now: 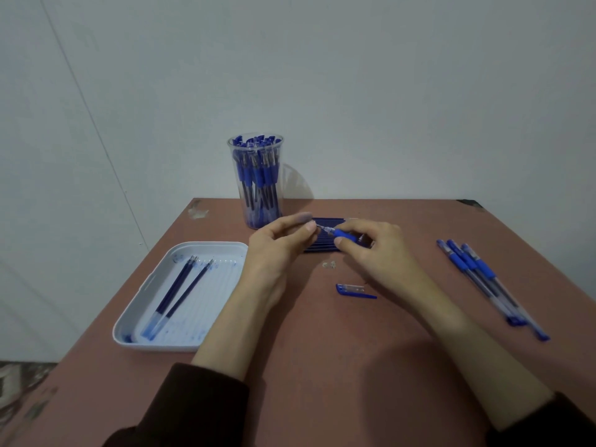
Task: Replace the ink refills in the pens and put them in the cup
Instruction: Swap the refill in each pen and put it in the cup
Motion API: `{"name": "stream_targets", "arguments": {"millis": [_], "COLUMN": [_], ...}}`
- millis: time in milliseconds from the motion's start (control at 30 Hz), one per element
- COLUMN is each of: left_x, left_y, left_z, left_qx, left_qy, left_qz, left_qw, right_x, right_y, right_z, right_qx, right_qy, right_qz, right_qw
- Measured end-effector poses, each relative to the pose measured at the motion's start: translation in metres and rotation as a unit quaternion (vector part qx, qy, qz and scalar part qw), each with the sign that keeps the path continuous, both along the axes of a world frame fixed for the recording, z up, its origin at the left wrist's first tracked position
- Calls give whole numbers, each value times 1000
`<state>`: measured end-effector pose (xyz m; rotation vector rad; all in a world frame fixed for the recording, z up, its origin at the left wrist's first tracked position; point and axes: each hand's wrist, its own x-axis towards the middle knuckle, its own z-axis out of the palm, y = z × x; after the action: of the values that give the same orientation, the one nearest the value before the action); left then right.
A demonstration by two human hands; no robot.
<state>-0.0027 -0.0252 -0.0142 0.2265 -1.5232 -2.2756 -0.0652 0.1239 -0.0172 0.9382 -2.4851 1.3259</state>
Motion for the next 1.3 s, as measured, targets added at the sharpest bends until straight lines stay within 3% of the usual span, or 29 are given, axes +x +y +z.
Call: {"name": "stream_targets", "arguments": {"millis": [67, 267, 533, 700, 933, 1100, 1300], "left_x": [0, 2, 1, -2, 2, 4, 1], "left_y": [0, 2, 3, 4, 9, 12, 11], "left_z": [0, -1, 3, -1, 0, 0, -2], "left_qx": [4, -105, -43, -88, -114, -51, -4], "left_qy": [3, -1, 34, 15, 13, 33, 36], "left_qz": [-3, -2, -46, 1, -35, -48, -81], "left_qw": [1000, 994, 997, 996, 993, 997, 996], "right_x": [0, 2, 9, 14, 12, 18, 21], "right_y": [1, 1, -3, -4, -3, -5, -4], "right_z": [0, 1, 9, 15, 17, 17, 20], "right_qx": [2, 41, -66, -113, -133, -98, -119], "right_qy": [7, 63, -57, -88, -90, -63, -93], "right_qz": [-7, -12, 40, 68, 48, 65, 86], "right_qw": [1000, 997, 995, 987, 986, 991, 985]}}
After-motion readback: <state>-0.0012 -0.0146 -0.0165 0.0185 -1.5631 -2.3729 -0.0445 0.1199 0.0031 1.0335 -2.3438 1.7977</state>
